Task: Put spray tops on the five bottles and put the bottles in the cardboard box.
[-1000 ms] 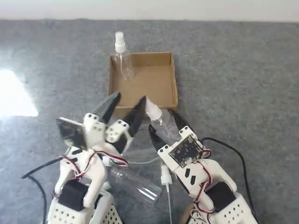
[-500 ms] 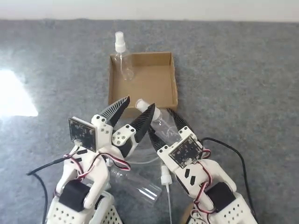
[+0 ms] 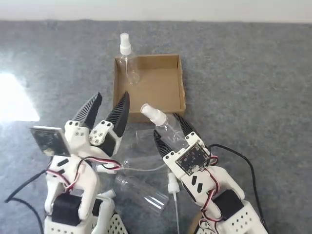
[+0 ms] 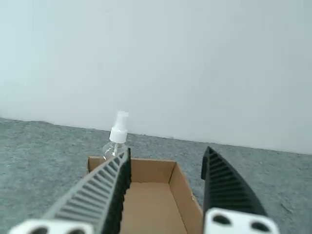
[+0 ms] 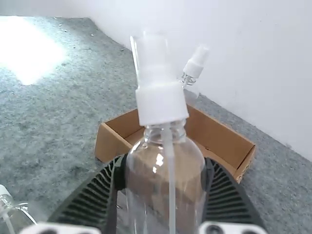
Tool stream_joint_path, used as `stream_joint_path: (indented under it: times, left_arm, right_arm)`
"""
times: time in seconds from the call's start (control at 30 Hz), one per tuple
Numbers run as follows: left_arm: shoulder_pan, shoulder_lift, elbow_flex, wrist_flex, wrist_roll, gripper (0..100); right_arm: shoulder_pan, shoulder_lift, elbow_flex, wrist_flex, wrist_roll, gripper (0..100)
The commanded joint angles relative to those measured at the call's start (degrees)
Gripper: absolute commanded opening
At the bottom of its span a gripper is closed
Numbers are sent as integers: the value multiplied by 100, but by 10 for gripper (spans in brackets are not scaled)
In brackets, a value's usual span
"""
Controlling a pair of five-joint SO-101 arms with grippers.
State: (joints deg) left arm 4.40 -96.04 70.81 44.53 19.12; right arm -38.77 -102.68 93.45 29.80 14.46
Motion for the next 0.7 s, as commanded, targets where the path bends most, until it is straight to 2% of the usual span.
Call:
stream_joint_path:
  times: [0.0, 0.23, 0.4, 0.53, 0.67]
  left_arm:
    - [-141, 35, -119, -123, 211, 221]
    - [-105, 35, 523, -958, 193, 221]
    - [-97, 70, 629, -1029, 202, 221]
    - [378, 79, 760, -1011, 141, 221]
    - [923, 79, 884, -1011, -360, 201]
  right_arm:
    - [66, -145, -255, -145, -97, 111]
    - [66, -145, -369, -145, -97, 111]
    - [66, -145, -527, -92, -97, 112]
    - [66, -145, -527, -92, -97, 112]
    - [66, -145, -527, -92, -97, 112]
